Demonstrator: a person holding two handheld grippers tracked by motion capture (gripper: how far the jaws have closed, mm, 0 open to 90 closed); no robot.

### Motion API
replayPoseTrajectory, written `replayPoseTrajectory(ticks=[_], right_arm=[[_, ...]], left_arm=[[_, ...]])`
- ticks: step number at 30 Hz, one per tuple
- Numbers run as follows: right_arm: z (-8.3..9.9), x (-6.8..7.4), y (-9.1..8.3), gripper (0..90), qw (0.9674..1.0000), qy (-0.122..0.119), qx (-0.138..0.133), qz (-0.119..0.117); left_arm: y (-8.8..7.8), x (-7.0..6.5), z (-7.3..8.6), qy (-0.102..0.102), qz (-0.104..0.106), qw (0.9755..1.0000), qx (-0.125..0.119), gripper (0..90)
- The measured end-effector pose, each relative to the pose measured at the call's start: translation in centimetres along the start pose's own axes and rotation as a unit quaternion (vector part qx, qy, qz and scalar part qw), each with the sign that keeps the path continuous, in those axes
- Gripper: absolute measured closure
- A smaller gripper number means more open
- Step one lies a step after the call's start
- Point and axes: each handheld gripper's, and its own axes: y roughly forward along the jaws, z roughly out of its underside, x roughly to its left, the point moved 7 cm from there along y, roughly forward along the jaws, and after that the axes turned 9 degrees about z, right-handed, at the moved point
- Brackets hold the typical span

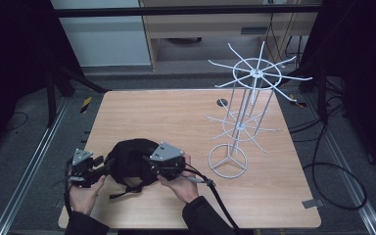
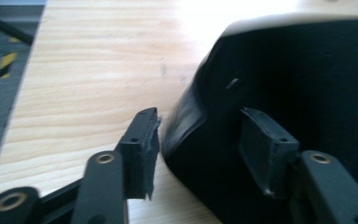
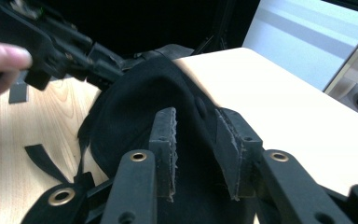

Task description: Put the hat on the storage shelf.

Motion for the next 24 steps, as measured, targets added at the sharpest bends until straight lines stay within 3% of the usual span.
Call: replayPoseTrajectory(ticks=[2,7,14,18,24], right_arm=[[0.1,-0.4,-0.5,66.4,0.9999,0.010,0.000,0.000],[1.0,-1.9,-2.5,65.1,0.9992,0.038,0.008,0.007],[3.3,-4.4,-6.3,60.6,0.9969,0.070,0.024,0.028],[5.1,-5.6,-8.4,57.2,0.9955,0.075,0.040,0.043],[7.8,-7.2,-11.7,52.7,0.9915,0.106,0.045,0.060]], left_arm=[[0.0,0.1,0.1,0.000,0.000,1.0000,0.002,45.9],[-0.9,-0.4,-0.9,0.013,0.011,0.9996,-0.023,42.7],[-2.5,-2.4,-3.3,0.055,0.050,0.9959,-0.051,41.4],[-2.4,-3.5,-4.1,0.066,0.075,0.9938,-0.049,40.8],[-1.3,-4.5,-4.7,0.092,0.098,0.9904,-0.033,40.0]])
